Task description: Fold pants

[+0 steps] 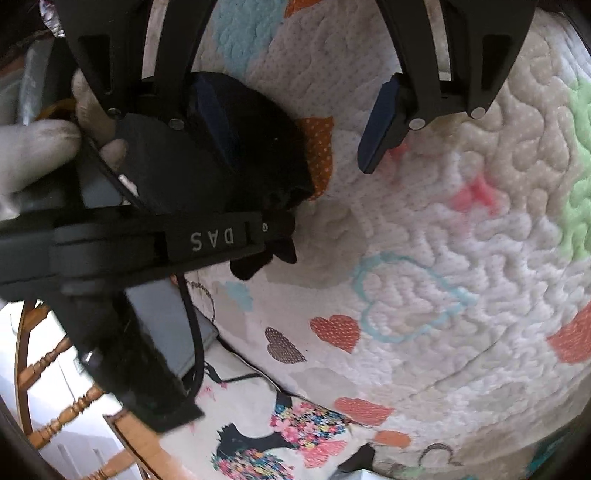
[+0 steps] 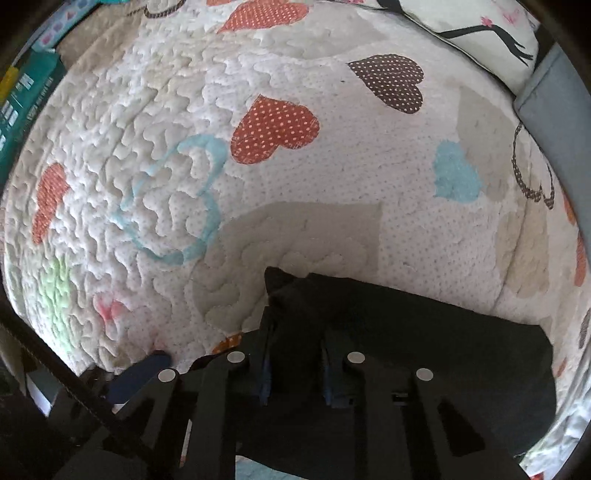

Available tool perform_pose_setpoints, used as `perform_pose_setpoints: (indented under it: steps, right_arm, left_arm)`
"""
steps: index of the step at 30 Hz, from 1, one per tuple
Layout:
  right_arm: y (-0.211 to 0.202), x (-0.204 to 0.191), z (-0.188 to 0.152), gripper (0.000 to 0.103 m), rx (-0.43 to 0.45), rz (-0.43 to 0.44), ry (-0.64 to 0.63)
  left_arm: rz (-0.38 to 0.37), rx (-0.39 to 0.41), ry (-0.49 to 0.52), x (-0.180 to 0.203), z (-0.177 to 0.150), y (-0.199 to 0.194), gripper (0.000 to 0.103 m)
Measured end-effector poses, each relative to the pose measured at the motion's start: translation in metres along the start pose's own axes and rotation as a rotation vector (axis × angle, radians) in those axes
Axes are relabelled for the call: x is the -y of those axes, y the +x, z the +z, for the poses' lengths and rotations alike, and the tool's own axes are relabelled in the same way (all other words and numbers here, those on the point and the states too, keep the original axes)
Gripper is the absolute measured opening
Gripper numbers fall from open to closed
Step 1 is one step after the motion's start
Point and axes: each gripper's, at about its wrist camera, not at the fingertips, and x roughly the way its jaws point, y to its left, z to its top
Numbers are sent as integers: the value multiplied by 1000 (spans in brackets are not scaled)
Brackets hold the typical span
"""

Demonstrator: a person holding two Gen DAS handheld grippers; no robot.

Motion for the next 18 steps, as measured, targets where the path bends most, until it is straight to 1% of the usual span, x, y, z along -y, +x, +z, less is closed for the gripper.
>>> perform_pose_setpoints:
  steps: [1, 2, 3, 5, 6, 8, 11, 13, 15, 18]
  right_arm:
    - [-2, 1, -2, 21, 8, 7, 2]
    - [-5, 4, -4, 21, 16, 15, 4]
    - [-9, 6, -5, 20, 28, 29, 6]
    - [-20, 6, -14, 18, 46, 52, 6]
    - [-28, 9, -21, 18, 63, 57, 3]
    - [-39, 14, -28, 17, 93, 66, 11]
    - [-61, 35, -42, 17, 147, 88, 49]
    - [-78, 54, -54, 17, 184, 91, 74]
    - [-89, 76, -60, 17, 205, 98, 103]
    - [-87, 117, -78, 17, 218, 101, 173]
  left_arm:
    - [5, -9, 21, 4, 0, 3, 46]
    - [-7, -28, 44, 8, -1, 8, 28]
    - [-23, -54, 62, 13, -3, 13, 15]
    - [-8, -38, 91, 21, -4, 10, 15]
    - [-14, -32, 106, 26, -3, 8, 15]
    - [-38, -26, 110, 37, -1, 4, 15]
    - [-99, -29, 93, 58, 4, 3, 15]
    - [-136, -39, 108, 79, 3, 7, 15]
    - [-145, -52, 149, 104, -1, 15, 15]
    - [-145, -78, 203, 136, -11, 32, 16]
